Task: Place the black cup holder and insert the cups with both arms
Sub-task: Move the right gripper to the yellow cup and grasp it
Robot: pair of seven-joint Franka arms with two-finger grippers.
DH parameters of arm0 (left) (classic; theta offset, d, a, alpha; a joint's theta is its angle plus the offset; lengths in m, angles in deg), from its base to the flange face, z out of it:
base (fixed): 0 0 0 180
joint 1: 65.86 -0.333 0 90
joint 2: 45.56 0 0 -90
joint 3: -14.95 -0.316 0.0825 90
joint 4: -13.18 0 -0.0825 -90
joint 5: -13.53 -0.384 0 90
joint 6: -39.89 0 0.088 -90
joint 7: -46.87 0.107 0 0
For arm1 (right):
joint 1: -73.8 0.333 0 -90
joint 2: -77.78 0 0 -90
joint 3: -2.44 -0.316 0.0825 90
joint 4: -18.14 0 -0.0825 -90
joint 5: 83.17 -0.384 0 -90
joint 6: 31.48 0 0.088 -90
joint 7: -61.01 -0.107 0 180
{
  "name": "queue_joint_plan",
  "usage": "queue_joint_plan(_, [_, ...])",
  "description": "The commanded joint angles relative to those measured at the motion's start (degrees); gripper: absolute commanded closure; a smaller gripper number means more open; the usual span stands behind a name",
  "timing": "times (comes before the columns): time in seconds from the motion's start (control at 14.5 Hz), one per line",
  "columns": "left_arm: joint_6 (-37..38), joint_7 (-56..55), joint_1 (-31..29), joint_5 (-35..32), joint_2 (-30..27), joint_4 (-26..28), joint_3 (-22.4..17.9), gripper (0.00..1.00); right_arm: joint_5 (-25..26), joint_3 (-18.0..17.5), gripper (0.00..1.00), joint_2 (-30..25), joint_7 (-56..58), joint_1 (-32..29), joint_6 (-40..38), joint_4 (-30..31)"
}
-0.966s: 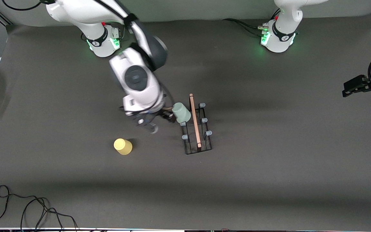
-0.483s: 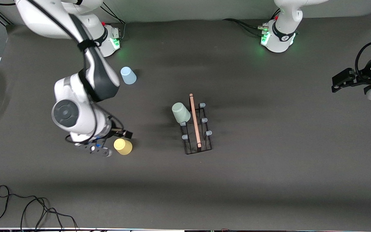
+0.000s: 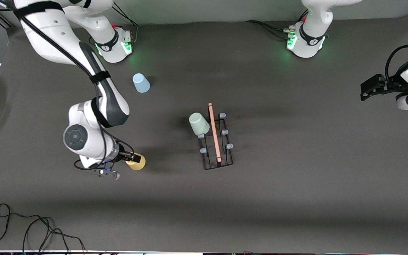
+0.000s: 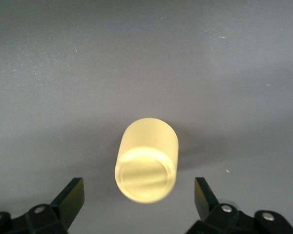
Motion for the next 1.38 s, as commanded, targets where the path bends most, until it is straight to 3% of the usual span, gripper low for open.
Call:
queue_joint_plan(0.0, [-0.4, 0.1, 2.3, -0.3, -0.9, 1.1, -2.3, 0.0, 0.1, -0.2, 0.0, 2.2, 1.0, 0.0, 5.5, 1.5])
queue_joint_plan(0.14, [-0.8, 0.2, 3.4, -0.3, -0.4, 1.0, -3.9, 0.0, 0.1, -0.1, 0.02, 3.6, 1.0, 0.0, 7.3, 1.5])
queue_joint_plan(0.21, [-0.9, 0.3, 5.1, -0.3, -0.2, 1.1, -5.8, 0.0, 0.1, -0.2, 0.27, 3.6, 1.0, 0.0, 7.5, 1.5])
queue_joint_plan(0.28, [-1.0, 0.4, 5.5, -0.2, 0.0, 1.0, -6.6, 0.0, 0.1, -0.2, 0.83, 3.4, 0.8, 0.0, 7.0, 1.3])
queue_joint_plan(0.34, [-0.9, 0.4, 5.3, -0.1, 0.0, 1.0, -6.6, 0.0, 0.1, -0.2, 1.0, 2.7, 0.8, -0.2, 6.5, 1.3])
queue_joint_plan(0.69, [-0.9, 0.4, 5.3, -0.1, 0.1, 1.0, -6.6, 0.0, -0.2, -0.6, 1.0, -4.8, -0.3, 0.2, -9.2, -2.3])
queue_joint_plan(0.9, [-1.0, 0.3, 5.3, -0.1, 0.1, 1.0, -6.6, 0.0, -6.6, -1.0, 1.0, -7.5, -4.4, 1.9, -18.3, -7.7])
queue_joint_plan(1.31, [-1.6, 0.3, 5.4, 0.1, 0.7, 1.0, -6.6, 0.0, -6.8, -1.0, 1.0, -4.3, -25.0, 11.0, -18.2, -18.8])
